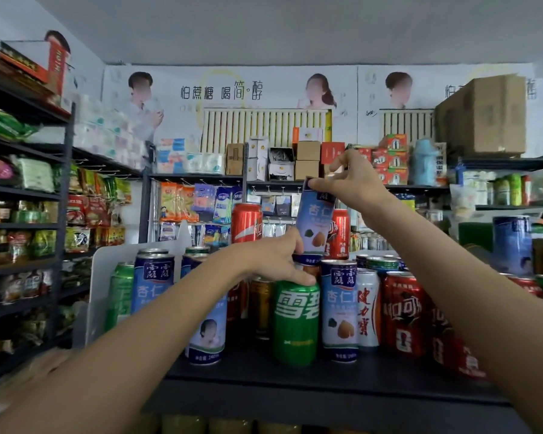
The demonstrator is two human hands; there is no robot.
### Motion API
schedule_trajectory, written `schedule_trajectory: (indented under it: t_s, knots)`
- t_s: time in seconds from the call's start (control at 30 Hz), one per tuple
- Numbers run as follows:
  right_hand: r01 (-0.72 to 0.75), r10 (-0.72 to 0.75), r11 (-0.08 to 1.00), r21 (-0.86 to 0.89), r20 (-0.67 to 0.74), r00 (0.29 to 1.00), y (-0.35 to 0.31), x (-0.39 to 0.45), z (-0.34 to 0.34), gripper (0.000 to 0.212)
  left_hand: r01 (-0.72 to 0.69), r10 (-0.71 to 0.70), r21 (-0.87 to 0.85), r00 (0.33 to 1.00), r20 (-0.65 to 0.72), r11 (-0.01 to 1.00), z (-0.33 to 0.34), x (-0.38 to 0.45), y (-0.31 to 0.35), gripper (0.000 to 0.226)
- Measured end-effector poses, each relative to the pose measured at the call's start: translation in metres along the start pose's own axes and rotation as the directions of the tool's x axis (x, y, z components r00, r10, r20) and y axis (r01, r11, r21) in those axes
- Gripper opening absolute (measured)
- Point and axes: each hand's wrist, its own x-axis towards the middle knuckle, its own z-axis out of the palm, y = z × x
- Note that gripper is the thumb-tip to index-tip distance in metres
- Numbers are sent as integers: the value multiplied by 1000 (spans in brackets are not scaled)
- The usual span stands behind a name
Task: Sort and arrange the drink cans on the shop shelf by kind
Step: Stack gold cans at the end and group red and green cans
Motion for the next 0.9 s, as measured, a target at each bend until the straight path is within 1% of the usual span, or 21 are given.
schedule_trajectory:
  t_s: [0.1,0.17,0.2,0.23,0.27,0.3,0.33,0.37,0.43,0.47,0.53,0.6,0.7,0.8,0.9]
  knots:
    - [43,-43,999,-19,21,999,0,0,1,36,8,-6,-62,1000,27,998,2,2,4,39]
    - [59,-59,998,3,33,998,2,1,3,36,-3,3,-31,1000,-16,1000,-6,-6,0,49]
    - [62,-63,998,15,29,998,2,2,5,36,-12,13,17,996,-86,1000,-13,-14,-4,55]
    - [67,-67,997,28,23,997,2,3,6,35,-17,27,59,982,-186,998,-22,-22,-9,58]
    - [70,-71,996,47,15,997,1,5,8,34,-14,37,84,959,-280,996,-32,-33,-16,53]
    - [71,-72,995,77,11,997,-1,6,11,32,9,25,98,939,-342,995,-41,-44,-24,45]
    - [67,-69,991,114,16,997,-4,7,14,30,52,-5,120,931,-366,991,-50,-54,-32,38]
    - [60,-65,988,143,29,997,-8,8,17,29,106,-43,159,934,-354,982,-56,-63,-41,36]
    - [34,-48,983,182,70,996,-16,8,26,29,182,-114,226,952,-286,957,-59,-73,-54,37]
    - [16,-38,979,203,105,994,-20,8,31,28,195,-130,242,957,-260,950,-56,-76,-56,38]
    - [-34,-12,974,222,199,980,-23,5,42,26,200,-129,279,959,-254,939,-49,-78,-61,36]
    - [-86,26,980,178,315,949,-21,-1,56,24,178,-95,303,958,-269,936,-45,-78,-66,28]
    - [-133,91,989,61,456,885,-12,-14,74,22,151,-75,278,960,-268,948,-46,-80,-74,19]
    - [-111,122,992,-52,534,836,-1,-24,84,20,120,-56,245,966,-253,962,-46,-80,-77,15]
    - [-92,140,990,-110,616,775,9,-31,90,19,93,-35,226,969,-246,970,-48,-79,-80,9]
